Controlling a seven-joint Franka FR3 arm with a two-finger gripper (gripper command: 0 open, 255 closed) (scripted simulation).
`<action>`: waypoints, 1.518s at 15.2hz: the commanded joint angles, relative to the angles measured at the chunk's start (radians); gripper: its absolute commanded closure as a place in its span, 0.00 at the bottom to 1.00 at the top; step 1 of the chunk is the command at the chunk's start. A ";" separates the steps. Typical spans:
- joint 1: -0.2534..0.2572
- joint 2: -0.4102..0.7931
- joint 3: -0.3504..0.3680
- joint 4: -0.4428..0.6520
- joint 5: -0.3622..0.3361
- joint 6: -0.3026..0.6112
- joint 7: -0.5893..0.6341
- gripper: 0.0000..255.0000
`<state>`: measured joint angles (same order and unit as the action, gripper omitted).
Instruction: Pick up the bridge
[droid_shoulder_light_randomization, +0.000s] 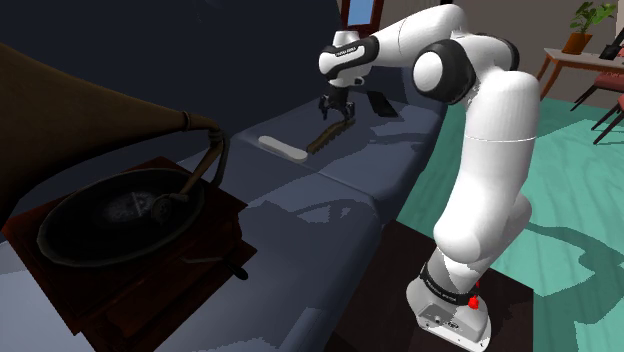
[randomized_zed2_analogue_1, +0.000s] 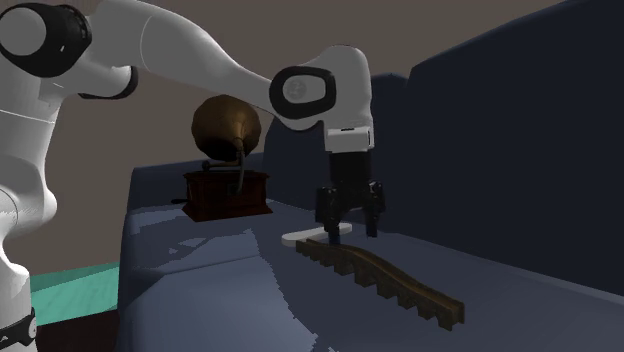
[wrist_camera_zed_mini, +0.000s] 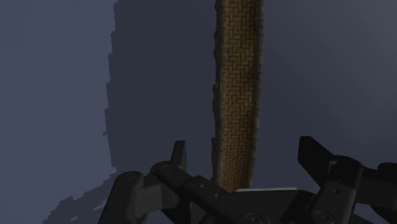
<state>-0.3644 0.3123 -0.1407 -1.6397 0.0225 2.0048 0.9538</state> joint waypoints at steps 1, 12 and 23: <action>-0.001 0.010 0.000 -0.015 0.002 0.025 0.000 0.00; -0.001 0.020 0.000 -0.035 0.003 0.055 0.000 1.00; -0.001 -0.005 -0.001 0.037 0.000 -0.042 0.001 1.00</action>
<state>-0.3642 0.3094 -0.1413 -1.6170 0.0220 1.9793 0.9565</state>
